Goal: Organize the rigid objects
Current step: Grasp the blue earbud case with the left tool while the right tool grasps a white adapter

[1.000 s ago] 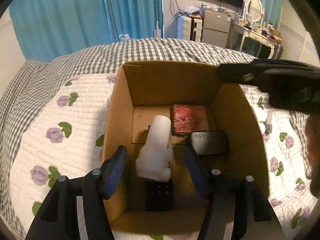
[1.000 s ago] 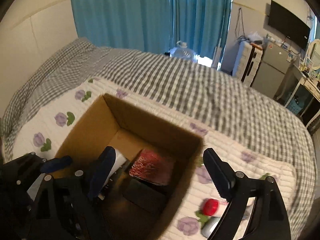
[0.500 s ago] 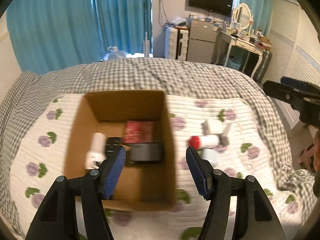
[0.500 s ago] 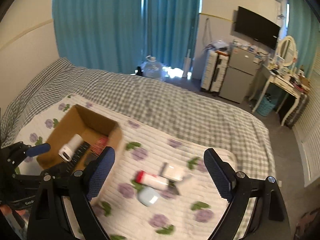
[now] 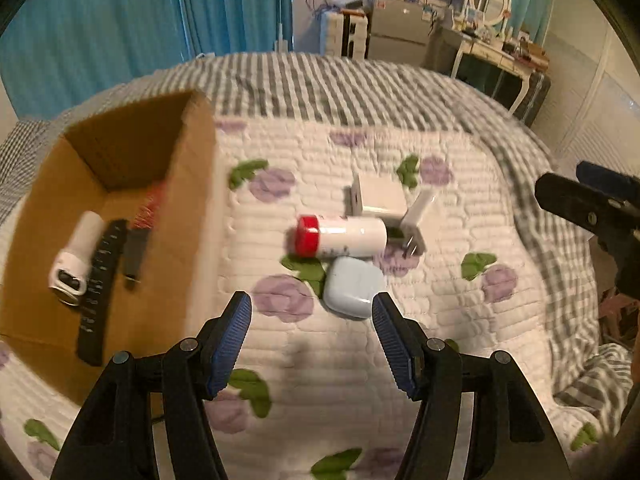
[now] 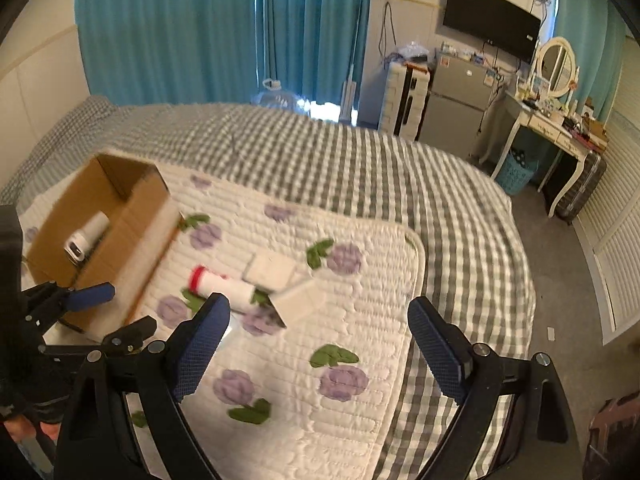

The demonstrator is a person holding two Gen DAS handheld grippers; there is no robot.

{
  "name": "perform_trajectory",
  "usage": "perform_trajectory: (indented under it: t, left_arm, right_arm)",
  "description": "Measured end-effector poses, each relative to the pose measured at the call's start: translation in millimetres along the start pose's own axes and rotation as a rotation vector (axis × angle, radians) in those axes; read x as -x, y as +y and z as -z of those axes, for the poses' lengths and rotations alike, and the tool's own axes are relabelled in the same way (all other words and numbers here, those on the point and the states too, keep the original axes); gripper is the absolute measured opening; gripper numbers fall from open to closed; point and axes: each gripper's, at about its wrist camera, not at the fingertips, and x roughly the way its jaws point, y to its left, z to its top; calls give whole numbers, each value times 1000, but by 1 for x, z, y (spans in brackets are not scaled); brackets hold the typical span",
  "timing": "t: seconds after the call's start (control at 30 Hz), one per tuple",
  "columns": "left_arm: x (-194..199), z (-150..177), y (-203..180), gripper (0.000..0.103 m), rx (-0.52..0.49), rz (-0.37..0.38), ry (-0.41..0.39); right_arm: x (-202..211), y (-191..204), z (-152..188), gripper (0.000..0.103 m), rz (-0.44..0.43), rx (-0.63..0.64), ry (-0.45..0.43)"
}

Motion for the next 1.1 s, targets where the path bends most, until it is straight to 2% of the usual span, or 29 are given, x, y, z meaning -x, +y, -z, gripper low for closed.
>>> perform_trajectory:
  t: [0.13,0.27,0.4,0.5,0.63,0.73,0.83,0.87,0.93,1.0,1.07,1.1]
  left_arm:
    - [-27,4,-8,66,10,-1,25]
    - [-51,4,-14,66,46,16,36]
    - [-68,7,-16,66,47,18,44]
    - [-71,10,-19,66,39,9,31]
    - [-75,16,-23,66,17,-12,36]
    - [-75,18,-27,66,0,-20,34]
    - [-76,19,-32,63,-24,-29,40]
    - [-76,20,-33,59,-30,-32,39]
    - [-74,21,-36,50,-35,-26,39]
    - [-74,20,-38,50,-35,-29,39]
    - [-73,19,-37,50,-33,-28,38]
    - [-73,18,-36,50,-29,-26,37]
  right_arm:
    - [-35,-3,4,91,-33,31,46]
    - [-74,-1,-7,91,-42,73,106]
    - [-106,4,-13,91,-69,90,124]
    - [-128,6,-3,91,-68,99,131]
    - [-149,1,10,91,-141,48,140]
    - [-159,6,13,91,-140,93,142]
    - [-169,7,12,91,-151,84,149]
    - [-173,7,13,91,-168,76,157]
    - [-176,10,15,88,-158,89,163]
    - [-177,13,15,83,-151,98,167]
    - [-176,11,14,74,-175,66,183]
    - [-174,10,13,64,-196,52,185]
